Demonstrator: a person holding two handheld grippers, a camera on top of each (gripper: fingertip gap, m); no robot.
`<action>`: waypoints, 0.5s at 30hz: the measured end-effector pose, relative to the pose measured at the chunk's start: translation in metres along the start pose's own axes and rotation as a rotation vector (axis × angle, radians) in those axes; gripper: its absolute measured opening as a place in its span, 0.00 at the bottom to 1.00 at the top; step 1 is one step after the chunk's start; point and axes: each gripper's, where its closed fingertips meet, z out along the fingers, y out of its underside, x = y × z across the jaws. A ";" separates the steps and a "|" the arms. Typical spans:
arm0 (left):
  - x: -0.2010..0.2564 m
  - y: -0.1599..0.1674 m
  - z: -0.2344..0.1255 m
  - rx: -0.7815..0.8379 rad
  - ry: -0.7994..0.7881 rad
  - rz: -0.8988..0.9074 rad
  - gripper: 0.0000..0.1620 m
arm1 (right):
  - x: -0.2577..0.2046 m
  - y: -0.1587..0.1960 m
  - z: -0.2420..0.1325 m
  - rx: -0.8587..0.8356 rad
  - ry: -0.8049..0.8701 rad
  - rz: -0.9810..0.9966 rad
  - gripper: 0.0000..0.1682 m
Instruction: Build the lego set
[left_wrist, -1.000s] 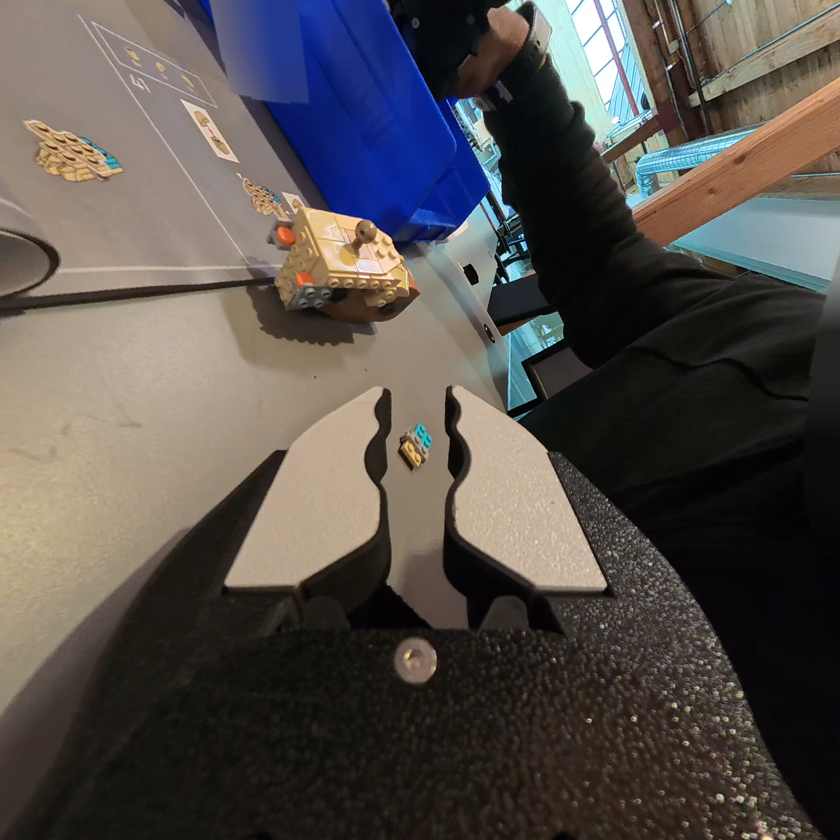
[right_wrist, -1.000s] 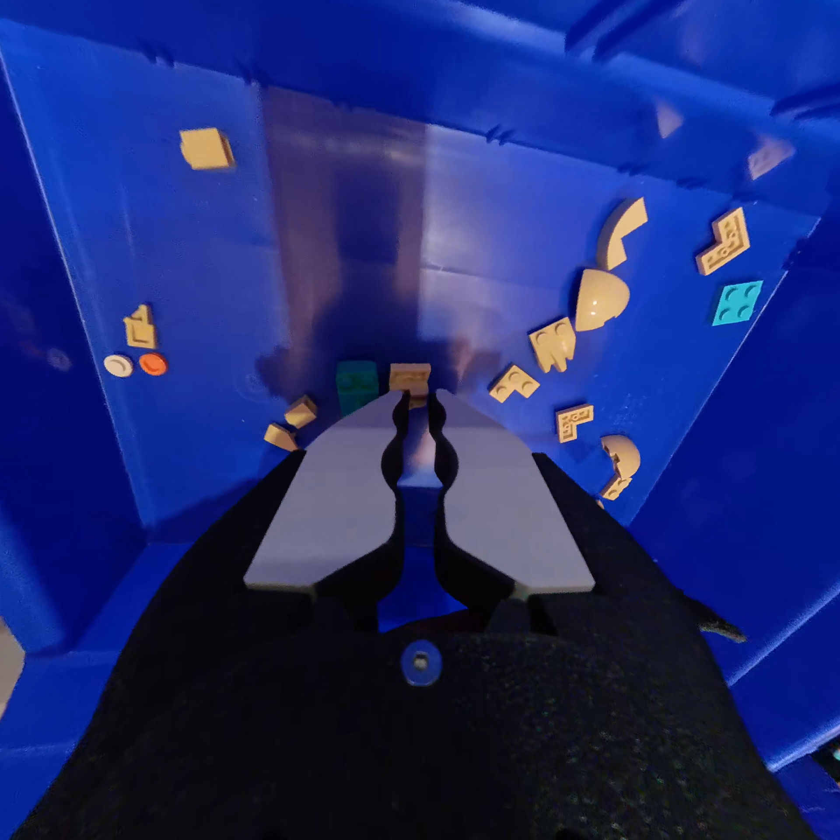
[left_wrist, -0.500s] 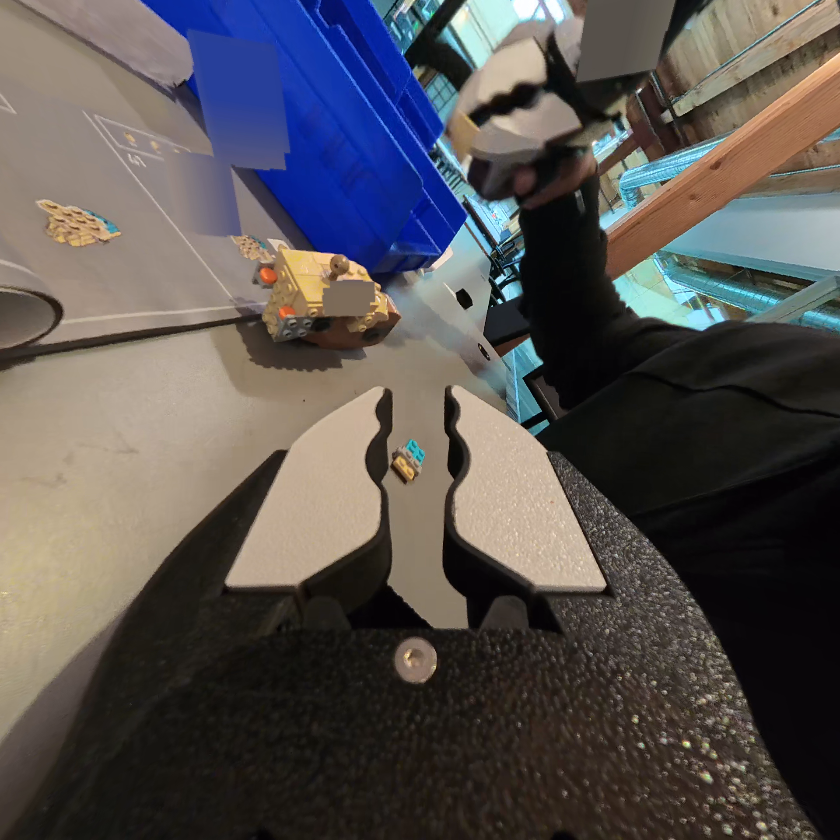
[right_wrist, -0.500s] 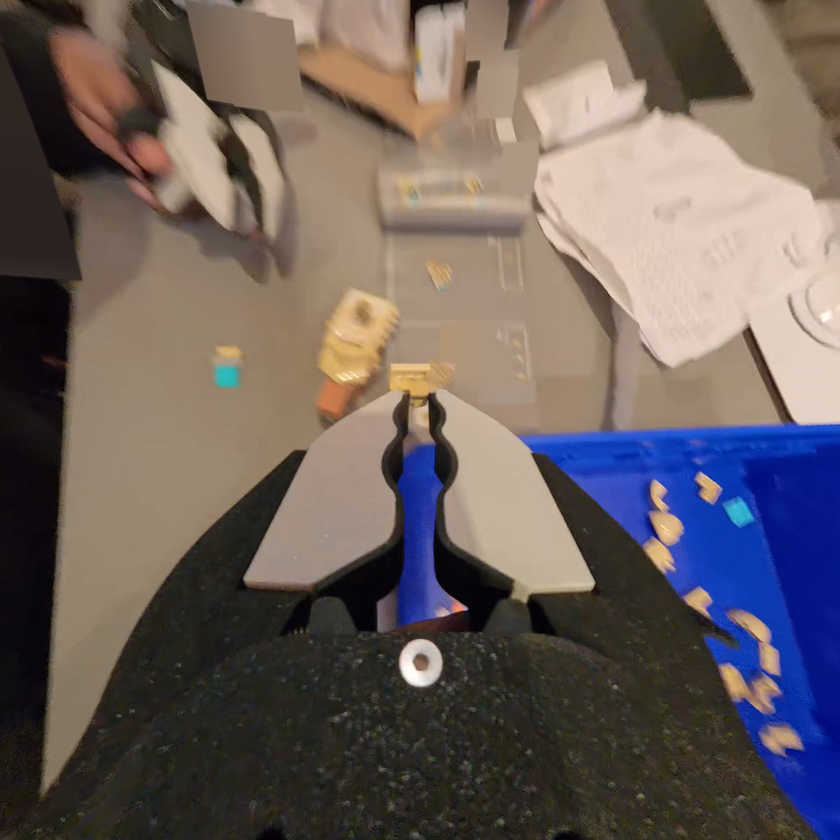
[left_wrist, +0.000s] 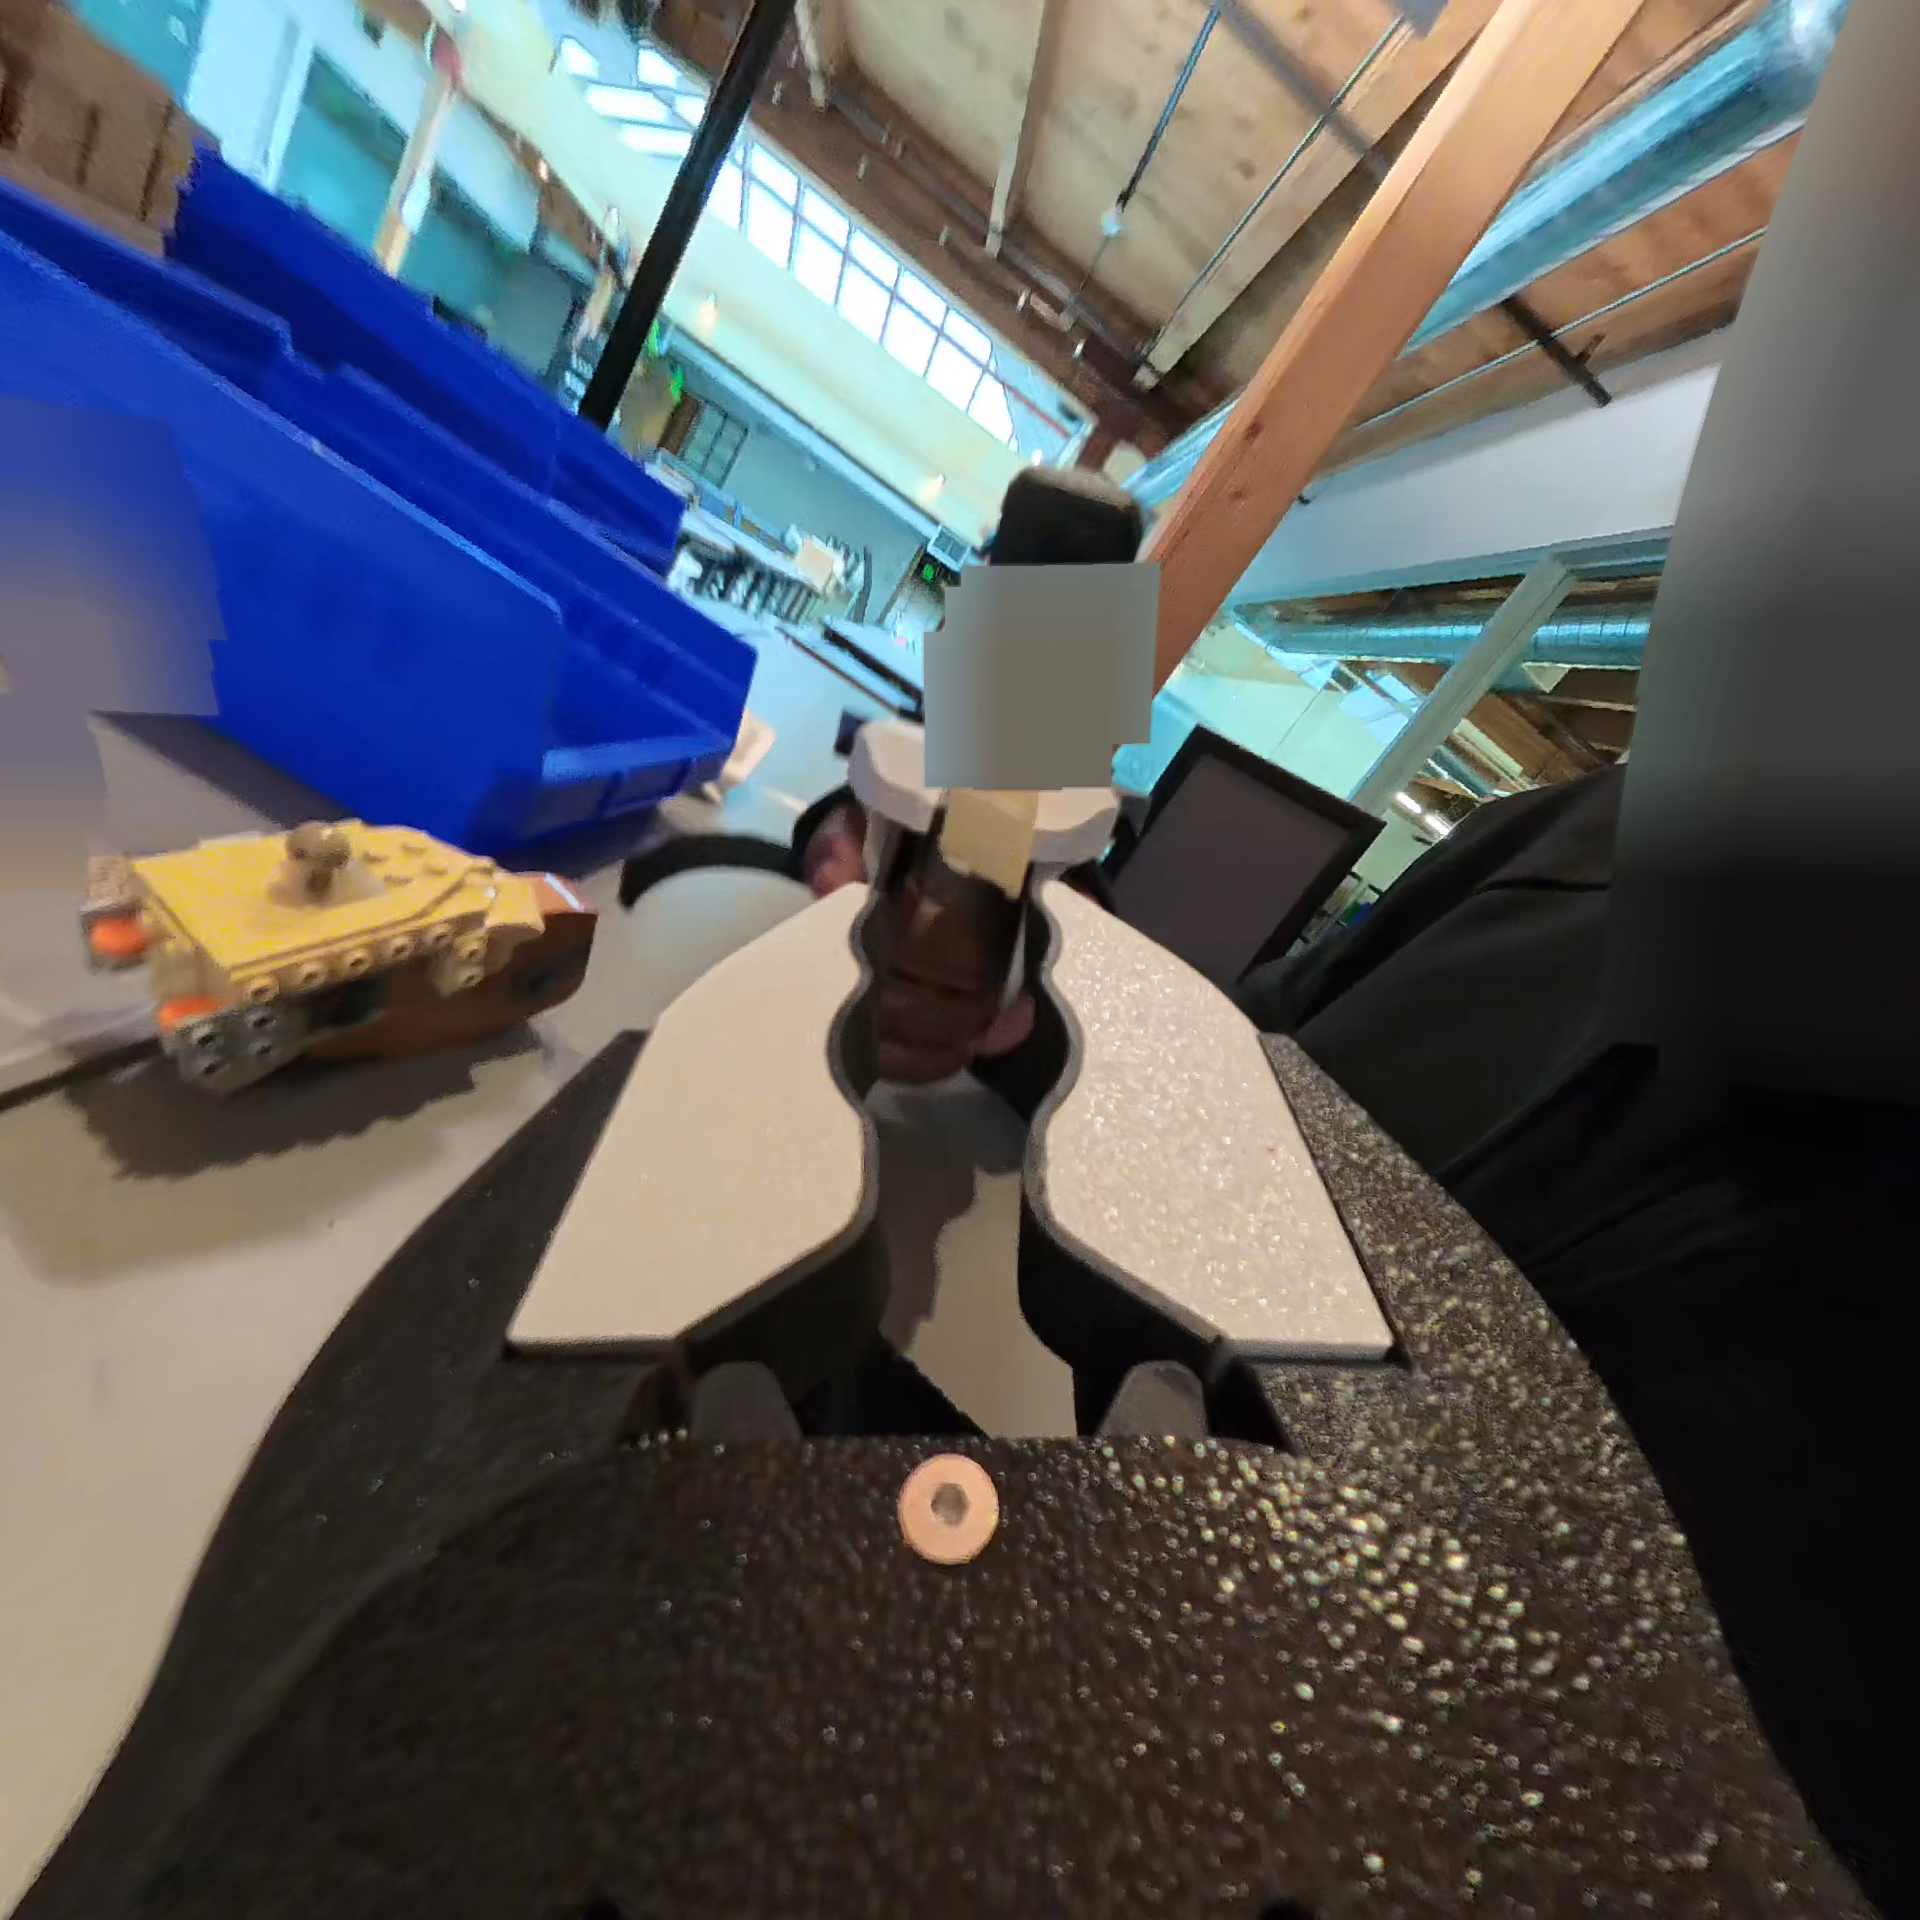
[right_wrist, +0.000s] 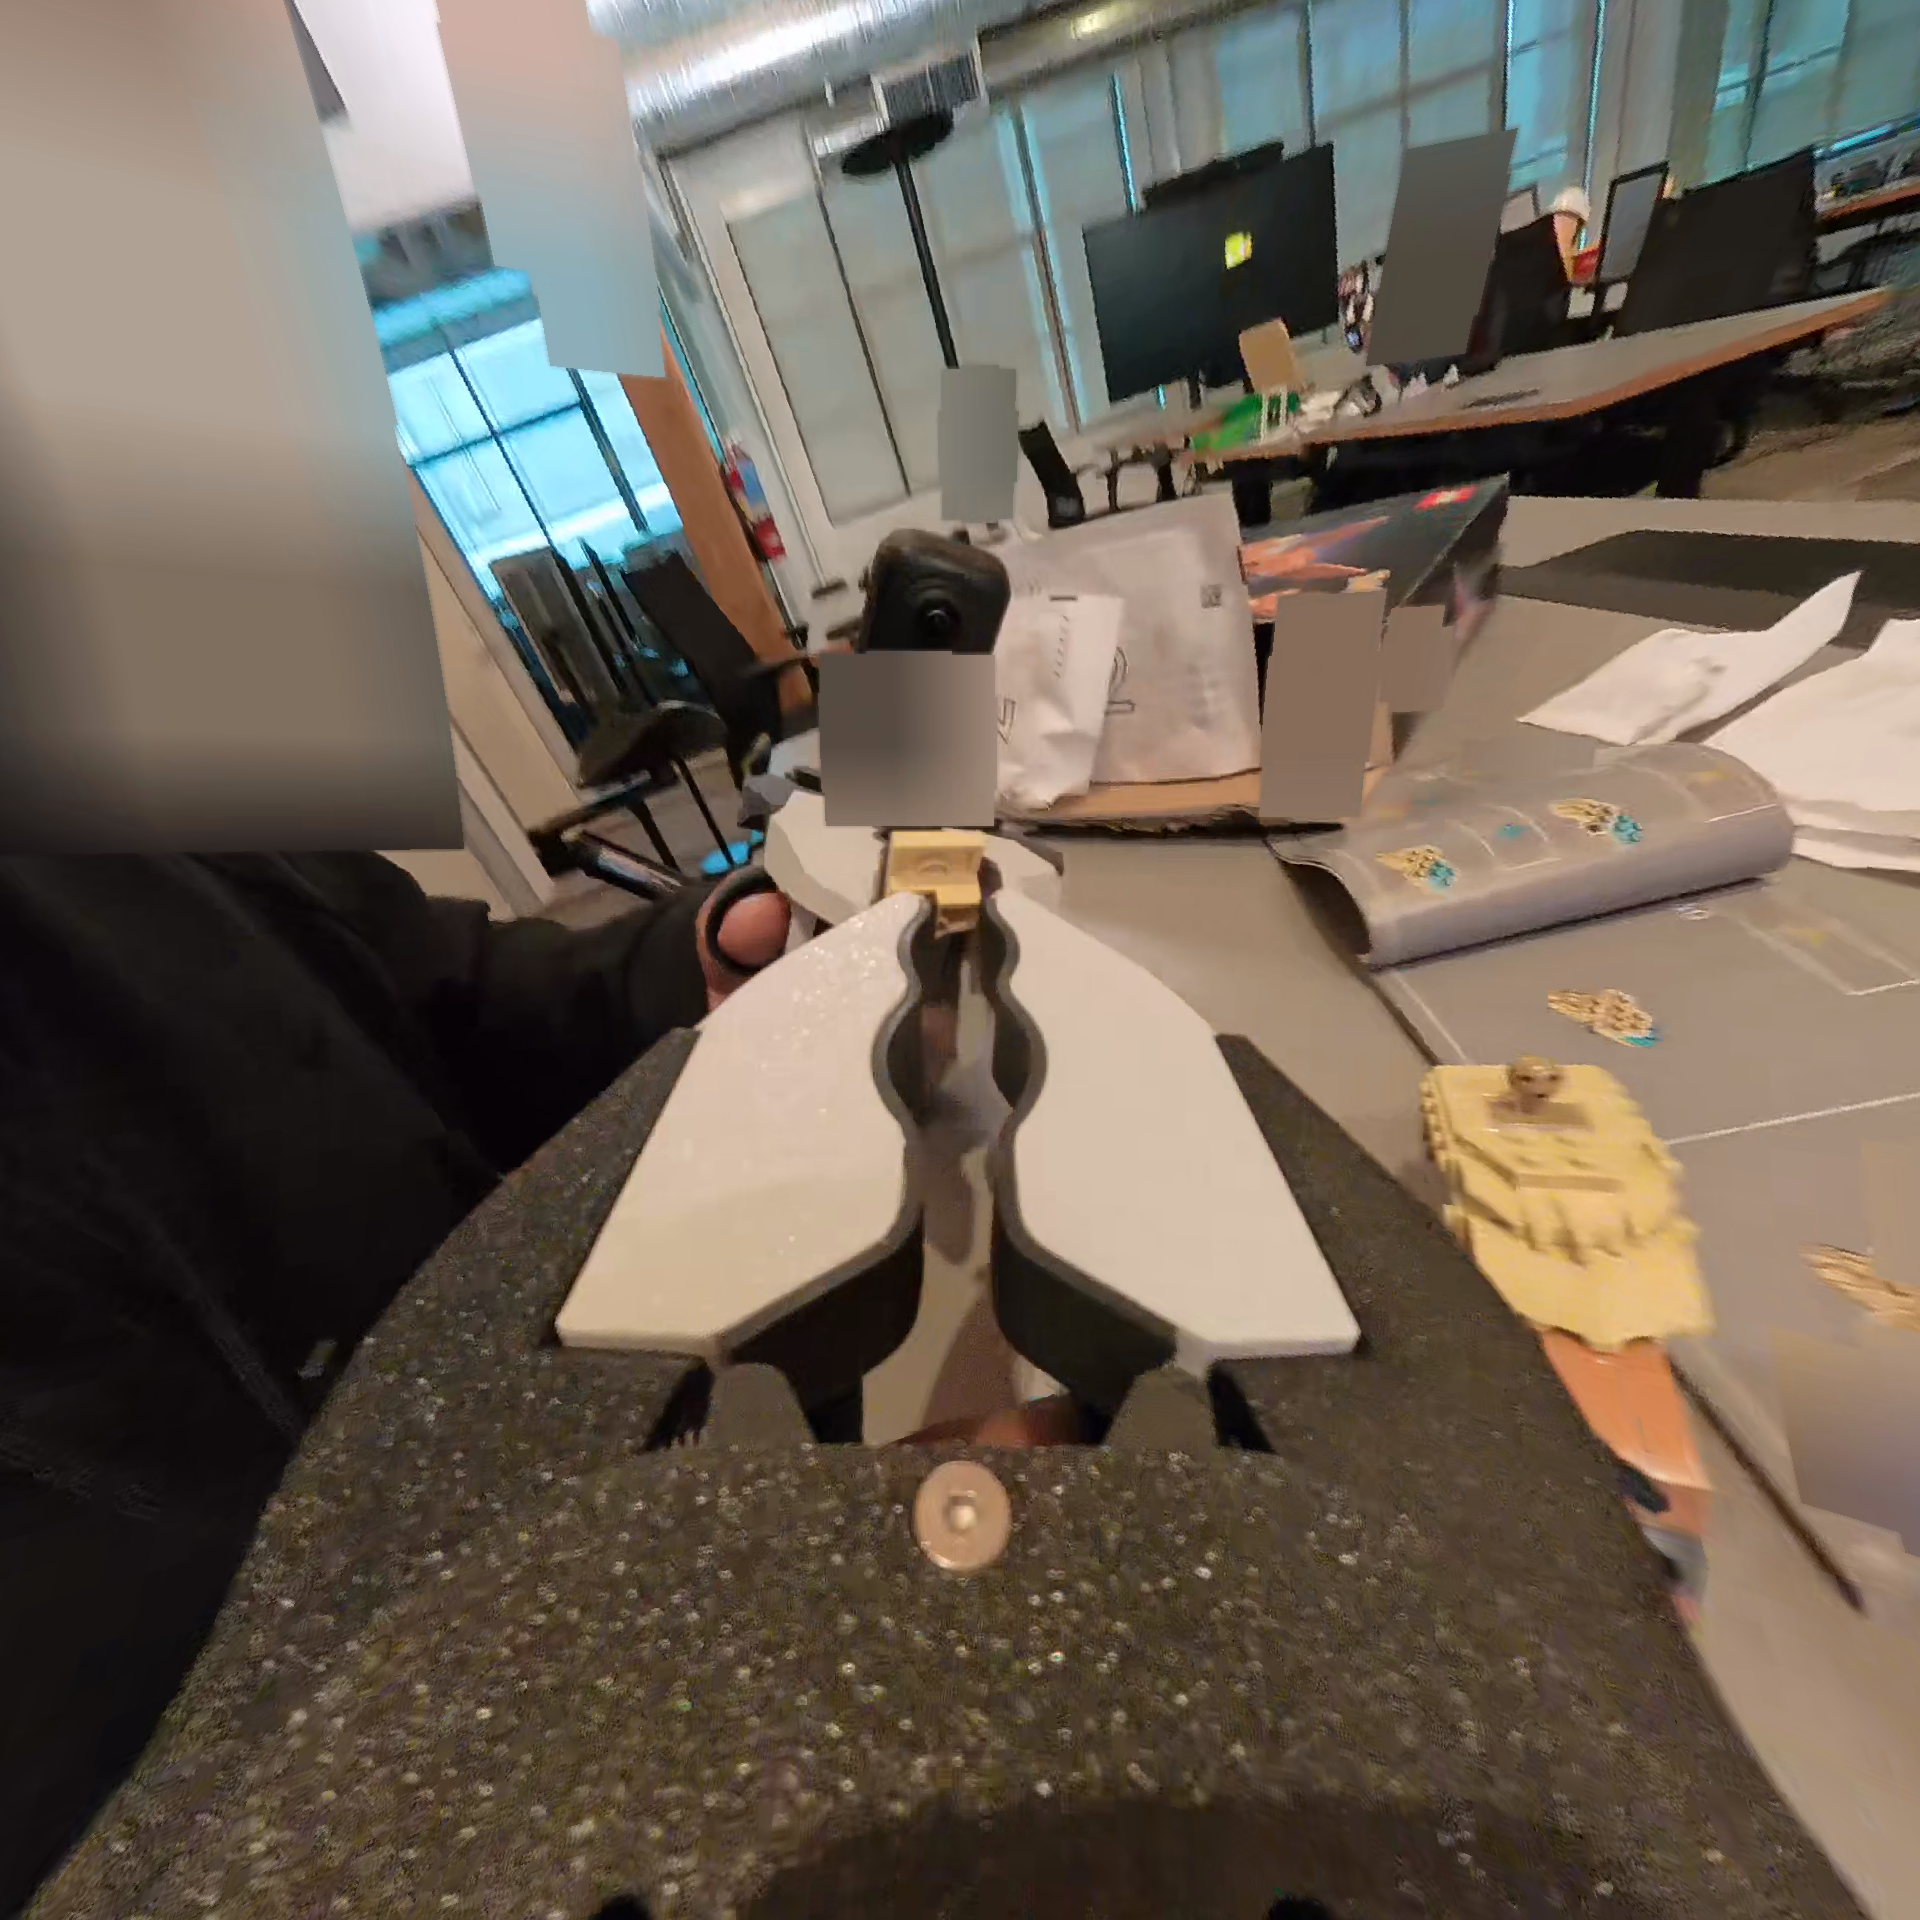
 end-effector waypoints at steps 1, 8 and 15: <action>0.002 -0.002 0.000 0.025 0.001 0.021 0.15 | -0.001 0.000 0.001 0.029 -0.002 0.010 0.05; 0.013 -0.009 -0.001 0.130 0.013 0.067 0.15 | -0.007 -0.006 0.001 0.138 -0.031 0.059 0.04; 0.014 -0.005 0.002 0.118 0.000 0.088 0.14 | -0.006 -0.006 0.004 0.170 -0.044 0.070 0.04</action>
